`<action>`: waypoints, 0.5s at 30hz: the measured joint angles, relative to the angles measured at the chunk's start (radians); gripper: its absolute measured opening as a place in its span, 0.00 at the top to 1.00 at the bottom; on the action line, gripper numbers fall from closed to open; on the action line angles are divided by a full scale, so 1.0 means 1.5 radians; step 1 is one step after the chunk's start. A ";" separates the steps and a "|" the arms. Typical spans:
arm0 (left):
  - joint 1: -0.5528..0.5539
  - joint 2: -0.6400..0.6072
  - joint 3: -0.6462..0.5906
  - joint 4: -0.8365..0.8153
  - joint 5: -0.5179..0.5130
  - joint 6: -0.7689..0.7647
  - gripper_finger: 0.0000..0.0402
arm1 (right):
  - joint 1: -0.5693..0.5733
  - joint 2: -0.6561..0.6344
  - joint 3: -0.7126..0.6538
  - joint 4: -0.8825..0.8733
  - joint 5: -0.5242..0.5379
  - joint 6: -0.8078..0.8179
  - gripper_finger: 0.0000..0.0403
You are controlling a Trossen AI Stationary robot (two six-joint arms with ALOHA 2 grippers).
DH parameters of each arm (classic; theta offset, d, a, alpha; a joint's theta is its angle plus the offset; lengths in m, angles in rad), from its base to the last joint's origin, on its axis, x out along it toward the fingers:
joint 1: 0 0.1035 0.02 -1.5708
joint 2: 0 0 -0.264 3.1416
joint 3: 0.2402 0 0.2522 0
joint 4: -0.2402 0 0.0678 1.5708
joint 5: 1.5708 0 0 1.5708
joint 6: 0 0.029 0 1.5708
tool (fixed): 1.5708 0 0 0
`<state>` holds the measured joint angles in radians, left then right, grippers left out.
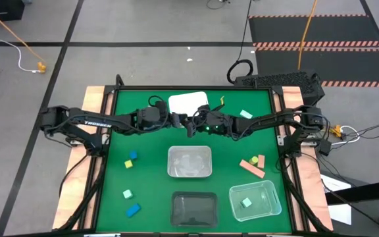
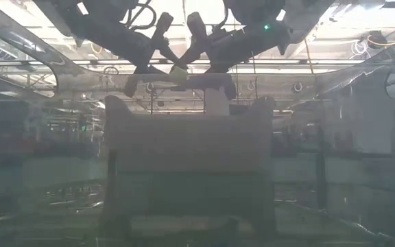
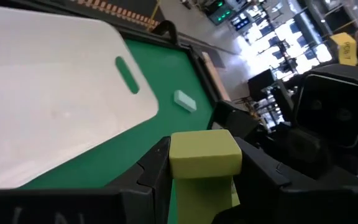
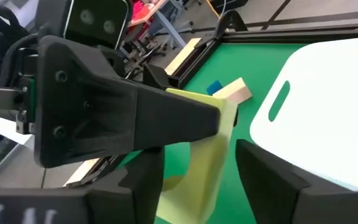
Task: Sort & place blocks by color
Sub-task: Put the middle light green block into the white bin
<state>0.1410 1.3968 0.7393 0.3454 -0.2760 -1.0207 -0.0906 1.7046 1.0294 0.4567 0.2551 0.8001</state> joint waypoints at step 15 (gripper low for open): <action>-0.001 -0.001 0.003 0.010 -0.006 0.007 0.55 | -0.005 0.001 -0.001 -0.003 -0.011 0.046 0.92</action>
<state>0.1398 1.3960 0.7435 0.3605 -0.2855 -1.0106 -0.0977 1.7054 1.0275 0.4526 0.2388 0.8686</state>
